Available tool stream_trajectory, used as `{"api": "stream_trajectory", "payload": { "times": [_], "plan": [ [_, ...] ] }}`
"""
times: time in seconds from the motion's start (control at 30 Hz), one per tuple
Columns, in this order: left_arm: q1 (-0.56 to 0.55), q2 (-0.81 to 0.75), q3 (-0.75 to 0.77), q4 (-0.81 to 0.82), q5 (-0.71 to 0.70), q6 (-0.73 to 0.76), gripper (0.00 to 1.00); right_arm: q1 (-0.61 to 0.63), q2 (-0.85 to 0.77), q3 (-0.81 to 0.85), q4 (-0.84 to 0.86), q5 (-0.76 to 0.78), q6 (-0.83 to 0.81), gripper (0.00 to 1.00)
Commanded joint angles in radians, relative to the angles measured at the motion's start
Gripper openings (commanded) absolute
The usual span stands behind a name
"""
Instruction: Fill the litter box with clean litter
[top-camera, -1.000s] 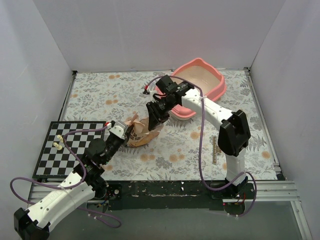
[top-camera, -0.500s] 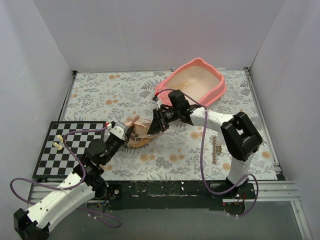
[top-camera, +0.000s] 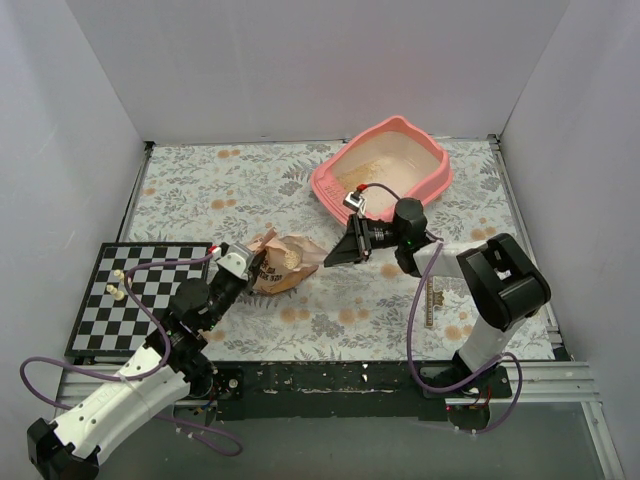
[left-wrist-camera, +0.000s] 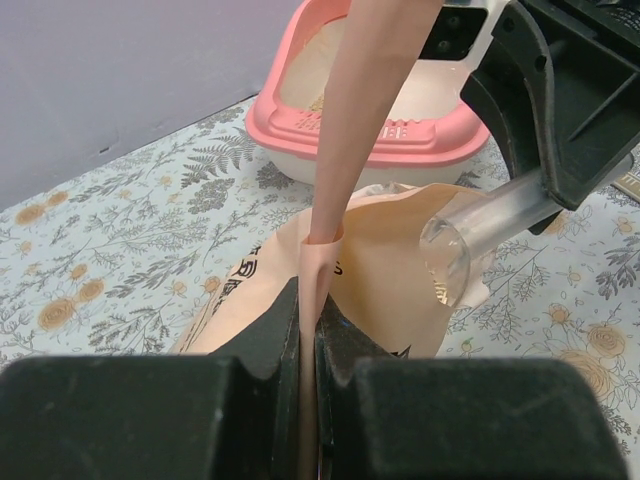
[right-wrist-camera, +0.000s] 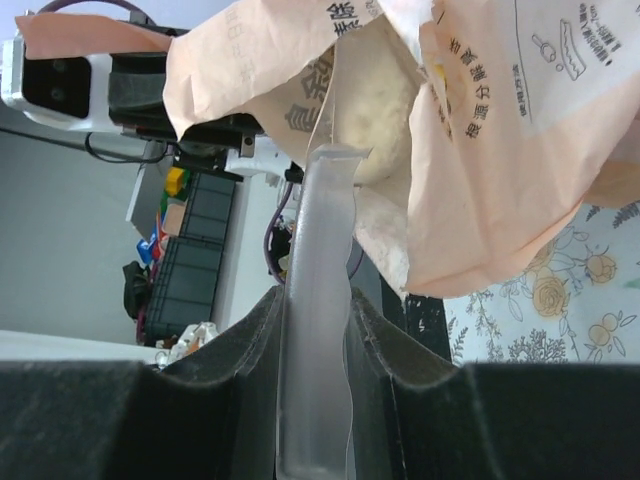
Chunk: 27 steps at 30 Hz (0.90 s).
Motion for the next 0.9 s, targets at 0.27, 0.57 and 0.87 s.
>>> {"api": "stream_trajectory", "payload": {
  "times": [0.27, 0.57, 0.87],
  "plan": [
    [-0.006, -0.008, -0.005, 0.036, 0.047, -0.002, 0.0, -0.059, 0.027, -0.091, 0.565, -0.056, 0.318, 0.01],
    [-0.005, 0.003, -0.005, 0.036, 0.044, 0.001, 0.0, -0.11, -0.118, -0.101, 0.147, -0.073, 0.031, 0.01],
    [-0.005, 0.003, -0.007, 0.039, 0.036, 0.001, 0.0, -0.162, -0.2, -0.147, -0.026, -0.088, -0.07, 0.01]
  ]
}}
